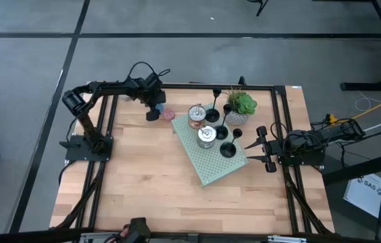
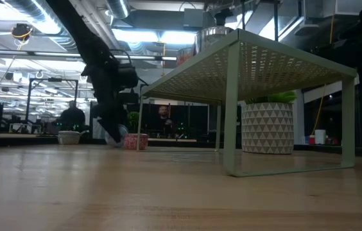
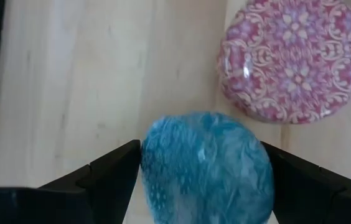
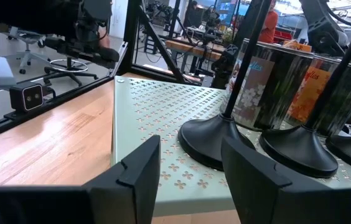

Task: Pick & Place candle stick holders
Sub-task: Put the blue scented candle on the shelf

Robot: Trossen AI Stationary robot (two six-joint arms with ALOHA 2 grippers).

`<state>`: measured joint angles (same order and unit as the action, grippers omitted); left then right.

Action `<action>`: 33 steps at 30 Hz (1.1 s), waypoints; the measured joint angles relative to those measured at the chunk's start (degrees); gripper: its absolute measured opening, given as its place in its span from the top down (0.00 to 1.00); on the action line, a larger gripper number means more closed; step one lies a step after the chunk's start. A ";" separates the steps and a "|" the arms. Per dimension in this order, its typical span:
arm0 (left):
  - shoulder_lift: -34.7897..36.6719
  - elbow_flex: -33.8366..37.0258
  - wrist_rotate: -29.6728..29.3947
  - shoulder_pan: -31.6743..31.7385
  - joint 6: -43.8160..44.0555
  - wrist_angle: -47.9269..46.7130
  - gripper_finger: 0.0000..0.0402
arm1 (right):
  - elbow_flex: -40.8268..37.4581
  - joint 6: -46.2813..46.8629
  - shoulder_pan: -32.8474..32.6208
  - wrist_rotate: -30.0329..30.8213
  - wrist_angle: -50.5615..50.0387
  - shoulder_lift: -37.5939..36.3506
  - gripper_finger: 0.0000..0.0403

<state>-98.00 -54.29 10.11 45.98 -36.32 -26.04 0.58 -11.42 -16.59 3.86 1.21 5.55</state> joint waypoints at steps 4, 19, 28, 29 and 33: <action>0.13 0.01 -0.32 -0.12 1.38 0.26 0.24 | 0.00 -0.02 0.01 0.00 -0.02 0.01 0.57; 0.86 -0.17 -1.95 -0.14 5.60 -0.93 0.57 | 0.00 -0.01 0.01 0.00 -0.01 -0.01 0.57; 8.19 0.12 -7.04 -2.04 5.74 -4.83 0.58 | 0.02 0.00 -0.01 0.00 -0.02 0.01 0.57; 9.39 0.12 -8.01 -2.92 5.79 -5.22 0.58 | 0.02 -0.02 0.01 0.00 0.00 0.01 0.57; 15.21 0.12 -9.85 -7.40 6.10 -5.58 0.58 | 0.00 -0.02 -0.01 0.00 -0.02 0.00 0.57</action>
<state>-82.78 -54.17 0.26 38.59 -30.22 -31.62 0.58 -11.44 -16.59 3.86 1.19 5.55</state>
